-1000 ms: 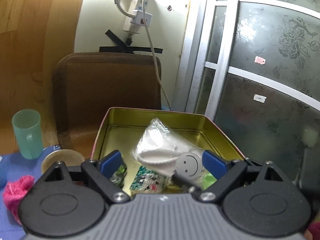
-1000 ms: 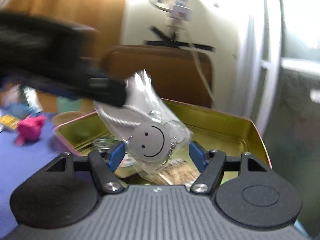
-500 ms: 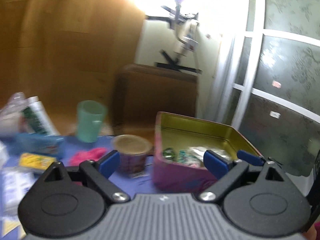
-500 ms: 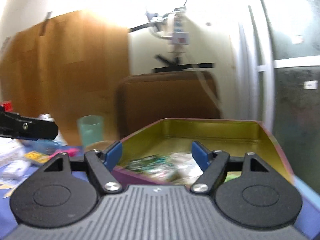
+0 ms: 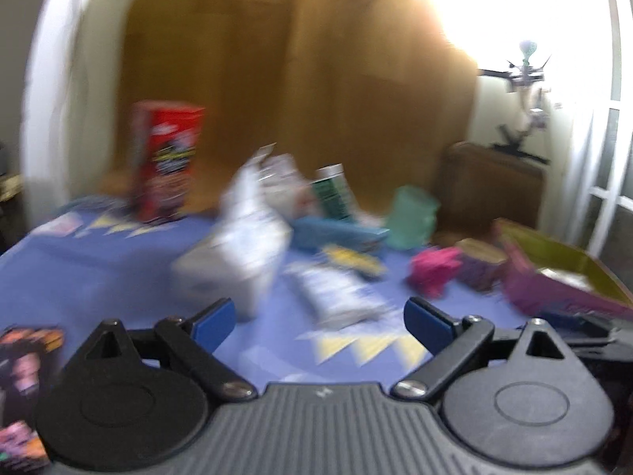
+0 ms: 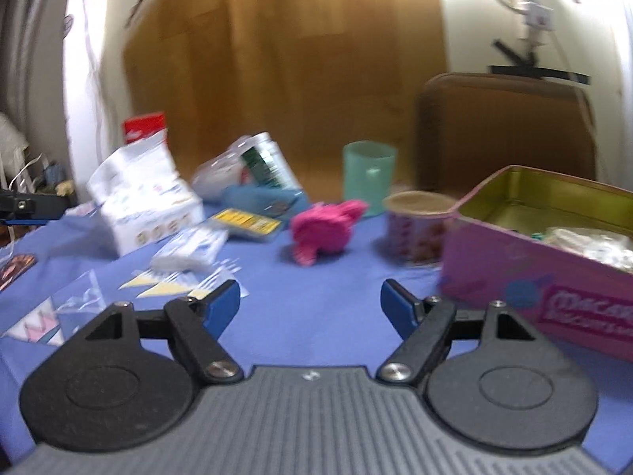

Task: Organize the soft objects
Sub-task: 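Move both grippers toward the white wet-wipe pack on the table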

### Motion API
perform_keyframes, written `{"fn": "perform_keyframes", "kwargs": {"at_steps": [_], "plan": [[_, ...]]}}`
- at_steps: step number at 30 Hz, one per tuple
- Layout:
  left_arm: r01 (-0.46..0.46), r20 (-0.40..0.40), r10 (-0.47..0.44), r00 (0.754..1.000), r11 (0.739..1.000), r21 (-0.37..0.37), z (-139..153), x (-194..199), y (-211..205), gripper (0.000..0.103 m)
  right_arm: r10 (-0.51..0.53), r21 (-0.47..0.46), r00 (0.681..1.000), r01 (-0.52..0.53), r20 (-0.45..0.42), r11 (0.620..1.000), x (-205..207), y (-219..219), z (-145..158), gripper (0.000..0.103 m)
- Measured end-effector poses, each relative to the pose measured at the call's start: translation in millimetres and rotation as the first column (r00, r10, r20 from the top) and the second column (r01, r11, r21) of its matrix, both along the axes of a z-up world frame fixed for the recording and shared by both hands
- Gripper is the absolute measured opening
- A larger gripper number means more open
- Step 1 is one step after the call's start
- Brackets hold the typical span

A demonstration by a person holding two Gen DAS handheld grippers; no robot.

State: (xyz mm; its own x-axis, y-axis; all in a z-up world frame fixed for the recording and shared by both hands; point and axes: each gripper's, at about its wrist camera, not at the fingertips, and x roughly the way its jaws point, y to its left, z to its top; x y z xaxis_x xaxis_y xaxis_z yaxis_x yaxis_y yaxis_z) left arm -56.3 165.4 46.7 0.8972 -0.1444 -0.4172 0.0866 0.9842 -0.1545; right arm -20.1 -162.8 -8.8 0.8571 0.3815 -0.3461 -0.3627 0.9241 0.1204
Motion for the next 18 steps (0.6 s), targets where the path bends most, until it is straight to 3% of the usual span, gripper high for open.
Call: {"fn": "perform_keyframes", "kwargs": {"at_steps": [4,12,18], "plan": [[-0.027,-0.059,0.027,0.998,1.000,-0.009,-16.4,-9.4,16.4,0.095,0.048,-0.028,0.998,-0.049,-0.035,0.998,3.9,16.9,-8.0,0.081],[0.107,-0.088,-0.111,0.990,0.993,-0.049,-37.2,27.5,-34.3,0.095,0.093,-0.071,0.986,-0.104,-0.138,0.992,14.6,34.4,-17.2,0.081],[0.113,-0.068,-0.119,0.991,0.990,-0.080,-36.9,54.5,-46.9,0.096,0.089,-0.034,0.979,-0.097,-0.185,0.995,19.8,29.4,-21.5,0.084]]}}
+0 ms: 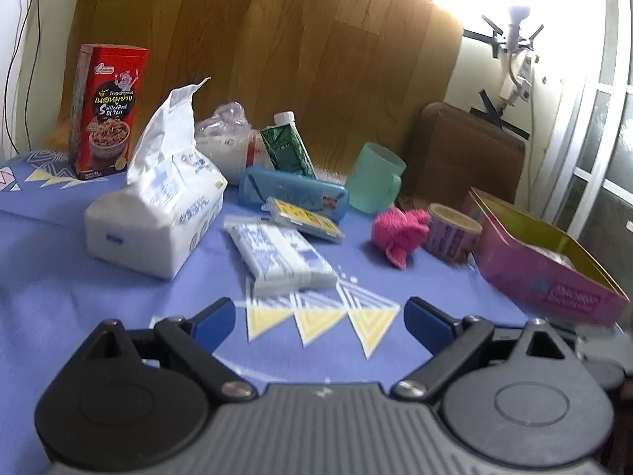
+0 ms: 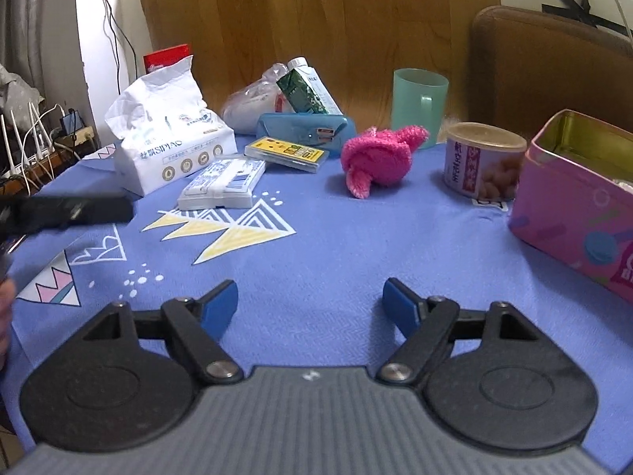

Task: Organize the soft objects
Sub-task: 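Move both grippers toward the white wet-wipe pack on the table, then grasp the white wet-wipe pack with the right gripper and slide it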

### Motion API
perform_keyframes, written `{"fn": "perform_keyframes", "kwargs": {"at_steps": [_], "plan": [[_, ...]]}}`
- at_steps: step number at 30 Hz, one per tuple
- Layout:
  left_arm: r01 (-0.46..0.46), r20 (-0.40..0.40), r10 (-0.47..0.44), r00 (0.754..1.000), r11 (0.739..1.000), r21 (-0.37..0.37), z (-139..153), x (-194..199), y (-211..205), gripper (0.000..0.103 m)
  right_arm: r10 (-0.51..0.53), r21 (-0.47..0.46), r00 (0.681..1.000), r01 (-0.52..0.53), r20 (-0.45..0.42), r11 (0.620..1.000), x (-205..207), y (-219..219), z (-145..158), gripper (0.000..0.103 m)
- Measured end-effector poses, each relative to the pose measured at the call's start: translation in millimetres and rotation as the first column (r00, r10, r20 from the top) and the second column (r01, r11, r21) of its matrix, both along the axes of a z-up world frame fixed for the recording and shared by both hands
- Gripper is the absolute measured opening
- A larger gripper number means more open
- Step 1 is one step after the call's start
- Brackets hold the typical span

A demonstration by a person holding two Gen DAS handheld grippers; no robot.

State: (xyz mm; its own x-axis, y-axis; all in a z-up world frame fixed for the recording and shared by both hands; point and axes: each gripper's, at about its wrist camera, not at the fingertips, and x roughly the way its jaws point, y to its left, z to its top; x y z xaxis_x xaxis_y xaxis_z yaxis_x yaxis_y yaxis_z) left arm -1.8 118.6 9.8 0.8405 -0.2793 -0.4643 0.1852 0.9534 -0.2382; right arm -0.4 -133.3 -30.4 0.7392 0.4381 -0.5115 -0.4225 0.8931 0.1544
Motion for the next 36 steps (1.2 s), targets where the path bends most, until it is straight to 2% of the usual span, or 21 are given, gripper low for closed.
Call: {"fn": "perform_keyframes", "kwargs": {"at_steps": [4,9,12,18,23,27,32,36], "plan": [[-0.019,-0.024,0.018,1.000,0.999,-0.027,-10.9,10.3,4.2,0.095,0.008,-0.029,1.000,-0.008,0.004,1.000,-0.9,5.6,0.0,0.087],[-0.042,0.016,0.045,0.999,0.989,-0.143,-11.3,3.0,24.3,0.096,0.016,-0.053,1.000,-0.015,0.009,0.998,4.9,12.3,0.3,0.087],[-0.060,0.028,0.066,0.997,0.981,-0.184,-10.9,0.9,32.4,0.096,0.034,-0.073,0.999,-0.033,0.015,0.997,8.5,19.8,1.3,0.087],[-0.100,0.038,0.110,0.993,0.975,-0.199,-10.2,-0.8,36.4,0.096,0.057,-0.079,0.998,-0.055,0.024,0.995,14.2,29.3,4.0,0.087],[-0.116,0.037,0.126,0.991,0.971,-0.207,-10.3,-1.8,38.1,0.096,0.076,-0.089,0.992,-0.067,0.097,0.994,15.4,40.6,10.5,0.087],[-0.147,0.056,0.164,0.985,0.962,-0.229,-10.0,-6.6,42.9,0.096,0.127,-0.097,0.985,-0.116,0.119,0.989,27.2,57.8,16.6,0.087],[-0.205,0.079,0.234,0.969,0.940,-0.273,-9.4,-13.2,53.9,0.096,0.218,-0.098,0.971,-0.209,0.095,0.973,51.5,88.1,23.7,0.087],[-0.209,0.068,0.237,0.969,0.937,-0.282,-9.7,-10.3,56.6,0.096,0.236,-0.066,0.970,-0.233,0.051,0.970,78.3,112.5,26.7,0.091]]}}
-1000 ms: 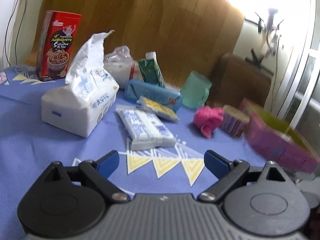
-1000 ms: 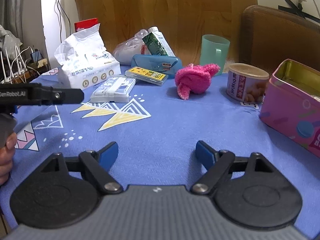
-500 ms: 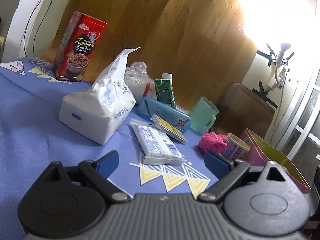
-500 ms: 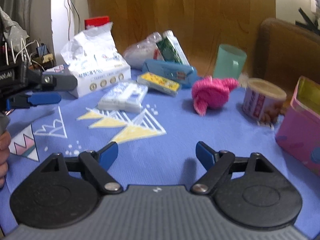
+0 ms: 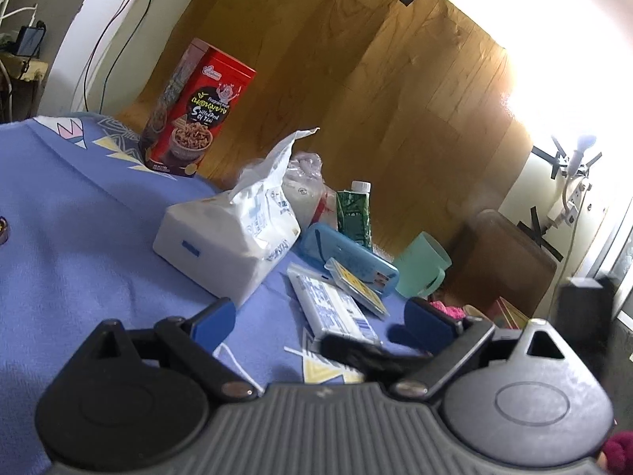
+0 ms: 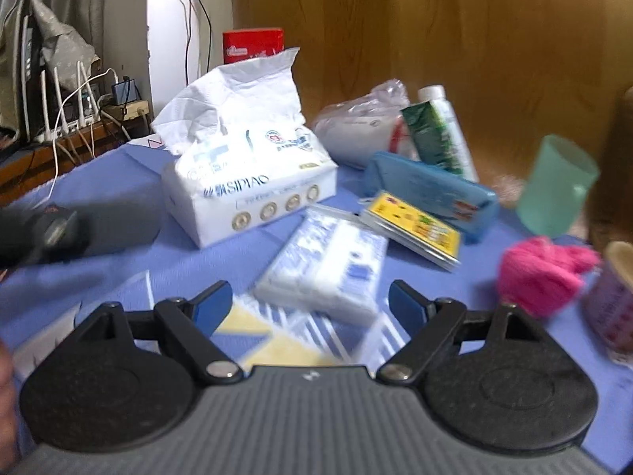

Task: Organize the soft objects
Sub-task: 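Grasp the white wet-wipe pack with the right gripper and slide it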

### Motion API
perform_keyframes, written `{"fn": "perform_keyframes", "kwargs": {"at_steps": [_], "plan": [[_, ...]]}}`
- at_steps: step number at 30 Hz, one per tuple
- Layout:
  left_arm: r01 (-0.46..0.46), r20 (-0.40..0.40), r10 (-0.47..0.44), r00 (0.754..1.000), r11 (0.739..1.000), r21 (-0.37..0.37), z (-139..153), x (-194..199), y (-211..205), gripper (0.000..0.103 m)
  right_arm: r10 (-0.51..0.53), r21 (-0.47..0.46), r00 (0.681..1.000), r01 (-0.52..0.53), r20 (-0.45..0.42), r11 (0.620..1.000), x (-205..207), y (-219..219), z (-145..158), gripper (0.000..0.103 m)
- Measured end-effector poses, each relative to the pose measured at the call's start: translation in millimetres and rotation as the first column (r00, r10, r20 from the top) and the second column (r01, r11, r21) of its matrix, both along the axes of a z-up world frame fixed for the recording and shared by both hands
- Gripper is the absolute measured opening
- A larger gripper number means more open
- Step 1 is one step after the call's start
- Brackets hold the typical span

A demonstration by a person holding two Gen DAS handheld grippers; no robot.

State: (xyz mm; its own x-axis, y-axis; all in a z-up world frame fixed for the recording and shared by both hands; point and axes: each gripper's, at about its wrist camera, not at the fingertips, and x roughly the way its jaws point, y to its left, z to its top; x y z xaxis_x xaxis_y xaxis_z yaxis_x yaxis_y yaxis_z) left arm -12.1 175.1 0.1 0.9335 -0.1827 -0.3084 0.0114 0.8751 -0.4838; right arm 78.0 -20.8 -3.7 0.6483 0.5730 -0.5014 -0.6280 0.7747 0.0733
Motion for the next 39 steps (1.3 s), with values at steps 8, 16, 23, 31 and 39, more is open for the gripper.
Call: {"fn": "perform_keyframes", "kwargs": {"at_steps": [8,16,23,31,39], "plan": [[0.015,0.005,-0.015,1.000,0.998,0.056,1.7,0.0,-9.2,0.097,-0.021,-0.060,0.999,0.018,-0.049,0.998,18.4,13.5,-9.8,0.071],[0.085,-0.023,-0.083,0.996,0.986,0.141,2.4,5.5,-26.2,0.100,0.085,-0.046,0.995,-0.088,-0.059,0.995,-35.8,-37.1,-10.0,0.072],[0.222,-0.096,-0.207,0.974,0.957,0.184,-0.2,13.1,-42.7,0.101,0.186,-0.048,0.981,-0.188,-0.045,0.981,-88.7,-99.5,-14.9,0.074],[0.251,-0.147,-0.222,0.964,0.942,0.222,-0.5,15.6,-58.8,0.101,-0.141,-0.011,0.990,0.141,-0.013,0.990,-92.8,-165.8,-27.0,0.082],[0.279,-0.177,-0.246,0.953,0.940,0.196,-3.3,18.7,-73.4,0.101,-0.216,0.069,0.975,0.219,-0.041,0.973,-86.9,-180.7,-30.3,0.082]]}}
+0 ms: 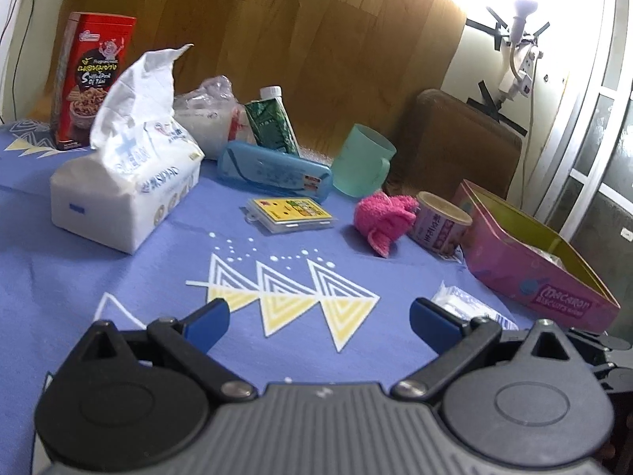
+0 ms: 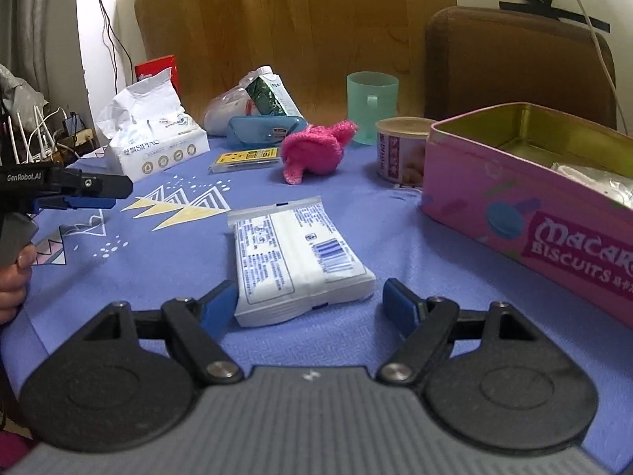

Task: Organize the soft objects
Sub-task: 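Grasp the white wet-wipe pack with the right gripper and slide it, then grasp the wet-wipe pack with the right gripper while the left gripper grasps it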

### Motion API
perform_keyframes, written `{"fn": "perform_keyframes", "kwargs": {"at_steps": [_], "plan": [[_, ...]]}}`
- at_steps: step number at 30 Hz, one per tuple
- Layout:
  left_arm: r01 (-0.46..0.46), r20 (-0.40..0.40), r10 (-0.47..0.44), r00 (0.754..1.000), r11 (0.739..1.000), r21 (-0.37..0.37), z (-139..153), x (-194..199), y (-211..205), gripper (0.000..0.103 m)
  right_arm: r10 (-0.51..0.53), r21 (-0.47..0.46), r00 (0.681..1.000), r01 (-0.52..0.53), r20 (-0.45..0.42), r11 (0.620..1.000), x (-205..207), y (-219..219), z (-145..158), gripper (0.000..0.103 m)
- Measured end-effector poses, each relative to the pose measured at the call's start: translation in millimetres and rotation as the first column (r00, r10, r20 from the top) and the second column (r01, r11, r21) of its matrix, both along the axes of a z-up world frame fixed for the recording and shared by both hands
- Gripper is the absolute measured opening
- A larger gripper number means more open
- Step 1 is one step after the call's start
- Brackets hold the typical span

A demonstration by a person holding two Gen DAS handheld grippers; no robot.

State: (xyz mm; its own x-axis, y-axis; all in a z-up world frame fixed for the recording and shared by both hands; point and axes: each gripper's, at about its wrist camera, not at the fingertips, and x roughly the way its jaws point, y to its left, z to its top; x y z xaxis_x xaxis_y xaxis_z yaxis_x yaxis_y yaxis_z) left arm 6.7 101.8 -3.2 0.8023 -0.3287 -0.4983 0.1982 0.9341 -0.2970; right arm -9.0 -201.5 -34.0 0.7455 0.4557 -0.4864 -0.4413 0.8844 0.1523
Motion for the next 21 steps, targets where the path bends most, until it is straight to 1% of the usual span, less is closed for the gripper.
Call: {"fn": "perform_keyframes", "kwargs": {"at_steps": [2,4,6,7,10,16,21], "plan": [[0.002,0.002,-0.002,1.000,1.000,0.013,-0.2,-0.5,-2.9,0.101,-0.023,-0.005,1.000,0.023,0.005,1.000,1.0,1.4,-0.3,0.082],[0.000,0.002,-0.001,1.000,1.000,0.017,-0.4,-1.0,-3.2,0.101,-0.079,0.003,0.997,0.079,0.000,0.997,0.5,-5.8,-0.4,0.081],[-0.002,-0.004,0.002,1.000,1.000,0.012,-0.7,-0.1,-2.4,0.101,-0.138,0.034,0.990,0.139,-0.020,0.990,3.1,-16.5,-1.2,0.081],[-0.002,-0.007,0.002,1.000,1.000,0.008,-1.0,0.4,-1.6,0.101,-0.147,0.054,0.989,0.148,-0.028,0.987,2.3,-22.0,-1.6,0.081],[-0.004,-0.014,0.004,1.000,1.000,0.004,-1.6,1.5,-1.4,0.101,-0.135,0.077,0.990,0.137,-0.030,0.988,1.5,-24.2,-2.4,0.081],[-0.003,-0.017,0.003,1.000,1.000,0.010,-1.8,1.6,-2.9,0.101,-0.076,0.036,0.997,0.076,-0.001,0.996,-2.3,-14.0,-2.6,0.081],[0.000,-0.020,0.000,1.000,1.000,0.012,-2.0,2.0,-3.1,0.101,-0.069,0.031,0.998,0.069,-0.004,0.997,-1.7,-13.9,-2.6,0.081]]}}
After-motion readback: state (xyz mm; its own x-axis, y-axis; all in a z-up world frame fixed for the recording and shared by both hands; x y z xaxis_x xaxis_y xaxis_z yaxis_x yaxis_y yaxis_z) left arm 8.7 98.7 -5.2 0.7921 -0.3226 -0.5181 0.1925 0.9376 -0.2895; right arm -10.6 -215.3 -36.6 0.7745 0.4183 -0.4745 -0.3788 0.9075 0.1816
